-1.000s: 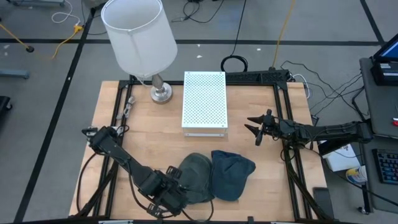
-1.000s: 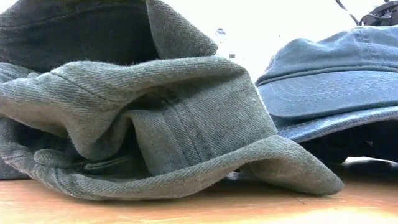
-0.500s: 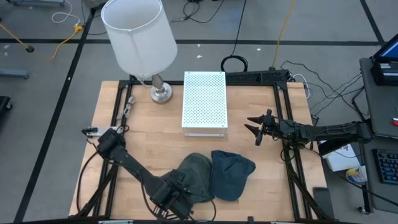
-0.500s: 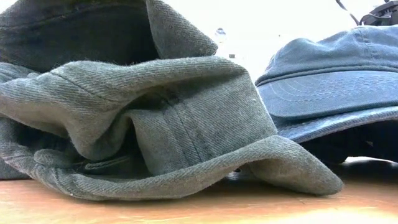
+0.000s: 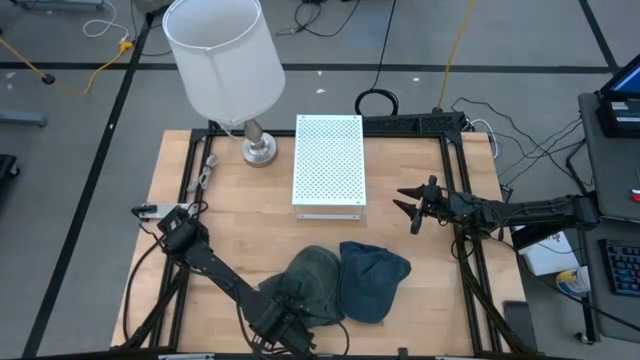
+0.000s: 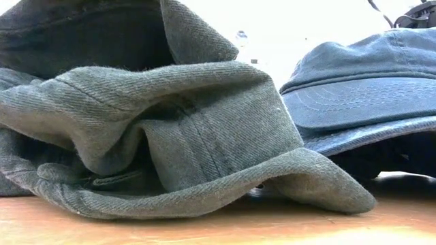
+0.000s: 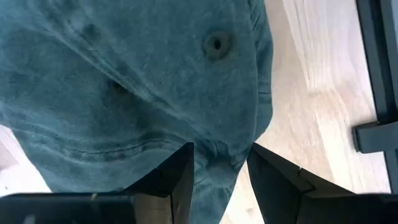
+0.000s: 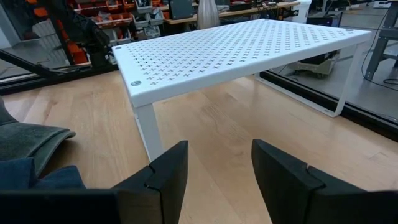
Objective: Pick & Place hat
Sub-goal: Put the black cap on the shelf
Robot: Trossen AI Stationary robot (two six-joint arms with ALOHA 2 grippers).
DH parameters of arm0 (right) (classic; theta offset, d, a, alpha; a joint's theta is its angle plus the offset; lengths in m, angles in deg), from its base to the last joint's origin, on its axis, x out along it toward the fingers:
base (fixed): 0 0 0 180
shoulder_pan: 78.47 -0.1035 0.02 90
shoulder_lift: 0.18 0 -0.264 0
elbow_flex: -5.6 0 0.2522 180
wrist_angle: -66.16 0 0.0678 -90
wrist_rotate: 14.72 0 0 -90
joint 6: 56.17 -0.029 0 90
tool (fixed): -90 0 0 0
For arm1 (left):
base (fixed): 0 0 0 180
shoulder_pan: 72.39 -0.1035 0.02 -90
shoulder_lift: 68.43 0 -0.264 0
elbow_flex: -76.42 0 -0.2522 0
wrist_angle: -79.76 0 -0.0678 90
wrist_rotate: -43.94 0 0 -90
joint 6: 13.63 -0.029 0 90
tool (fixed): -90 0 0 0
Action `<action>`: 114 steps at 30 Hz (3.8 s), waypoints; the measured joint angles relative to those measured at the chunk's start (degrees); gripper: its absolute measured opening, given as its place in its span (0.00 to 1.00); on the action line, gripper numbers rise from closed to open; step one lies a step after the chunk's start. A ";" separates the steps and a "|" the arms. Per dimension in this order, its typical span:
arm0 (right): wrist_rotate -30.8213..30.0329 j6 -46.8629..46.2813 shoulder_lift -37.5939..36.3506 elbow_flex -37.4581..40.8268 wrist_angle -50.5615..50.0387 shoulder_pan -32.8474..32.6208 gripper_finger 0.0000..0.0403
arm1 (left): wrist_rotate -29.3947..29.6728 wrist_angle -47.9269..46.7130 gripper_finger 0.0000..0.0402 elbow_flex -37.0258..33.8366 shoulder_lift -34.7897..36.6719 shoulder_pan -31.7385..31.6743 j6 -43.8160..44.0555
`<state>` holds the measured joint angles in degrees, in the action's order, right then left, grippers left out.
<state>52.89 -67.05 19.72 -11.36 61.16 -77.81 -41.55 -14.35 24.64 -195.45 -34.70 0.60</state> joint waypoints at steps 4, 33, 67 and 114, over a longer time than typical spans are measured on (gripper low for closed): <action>0.00 0.00 0.01 0.00 -0.09 -0.01 0.42 | 0.07 0.60 0.38 -1.52 -0.16 0.33 0.66; 0.00 0.02 -0.01 0.00 0.00 0.01 0.42 | -2.61 0.15 0.06 -2.44 0.26 0.63 3.83; 0.00 0.00 0.01 0.00 0.00 -0.01 0.42 | 0.55 -6.56 0.07 -0.55 32.29 -1.36 8.60; 9.15 -2.47 13.33 -24.99 4.74 -4.37 0.42 | 4.53 -6.19 0.07 13.25 29.96 -16.22 -4.90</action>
<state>62.04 -69.52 33.05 -36.35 65.89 -82.18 -37.02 -20.54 37.89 -165.48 -50.92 -4.30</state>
